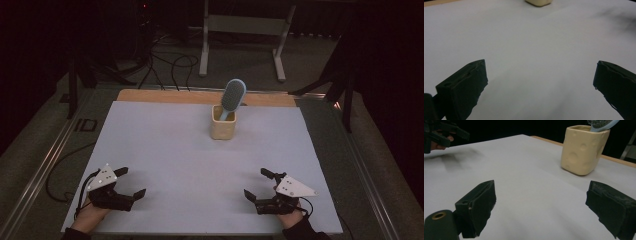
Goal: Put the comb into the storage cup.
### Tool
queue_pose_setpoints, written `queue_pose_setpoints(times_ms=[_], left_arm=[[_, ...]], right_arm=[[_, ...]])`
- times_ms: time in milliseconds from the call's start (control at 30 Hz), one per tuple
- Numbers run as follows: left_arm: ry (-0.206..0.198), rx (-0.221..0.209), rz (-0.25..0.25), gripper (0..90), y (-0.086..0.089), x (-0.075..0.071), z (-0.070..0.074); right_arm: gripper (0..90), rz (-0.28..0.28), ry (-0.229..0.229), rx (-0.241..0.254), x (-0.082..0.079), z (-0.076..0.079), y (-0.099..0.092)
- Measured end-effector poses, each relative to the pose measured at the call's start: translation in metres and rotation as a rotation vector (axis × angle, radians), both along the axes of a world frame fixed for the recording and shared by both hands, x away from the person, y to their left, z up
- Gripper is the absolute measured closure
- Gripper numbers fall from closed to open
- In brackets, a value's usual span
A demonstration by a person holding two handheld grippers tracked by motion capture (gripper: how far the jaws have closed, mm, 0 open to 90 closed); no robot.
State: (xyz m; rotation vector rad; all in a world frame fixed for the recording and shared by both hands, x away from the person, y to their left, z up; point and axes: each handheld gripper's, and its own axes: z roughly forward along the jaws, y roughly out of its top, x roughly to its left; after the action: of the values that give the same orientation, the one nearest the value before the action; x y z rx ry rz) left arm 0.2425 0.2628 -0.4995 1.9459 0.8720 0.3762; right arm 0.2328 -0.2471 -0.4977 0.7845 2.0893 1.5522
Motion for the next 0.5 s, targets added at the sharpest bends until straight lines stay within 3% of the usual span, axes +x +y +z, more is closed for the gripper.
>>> queue_pose_setpoints(times_ms=[267, 500], left_arm=[[-0.002, -0.014, 0.039, 0.0, 0.012, -0.014, -0.007], [-0.022, 0.019, 0.074, 0.0, 0.018, -0.023, -0.011]], right_arm=[[8.8, -0.004, 0.000, -0.003, 0.000, 0.000, -0.001], [8.8, 0.000, -0.001, -0.007, -0.001, 0.000, 0.000]])
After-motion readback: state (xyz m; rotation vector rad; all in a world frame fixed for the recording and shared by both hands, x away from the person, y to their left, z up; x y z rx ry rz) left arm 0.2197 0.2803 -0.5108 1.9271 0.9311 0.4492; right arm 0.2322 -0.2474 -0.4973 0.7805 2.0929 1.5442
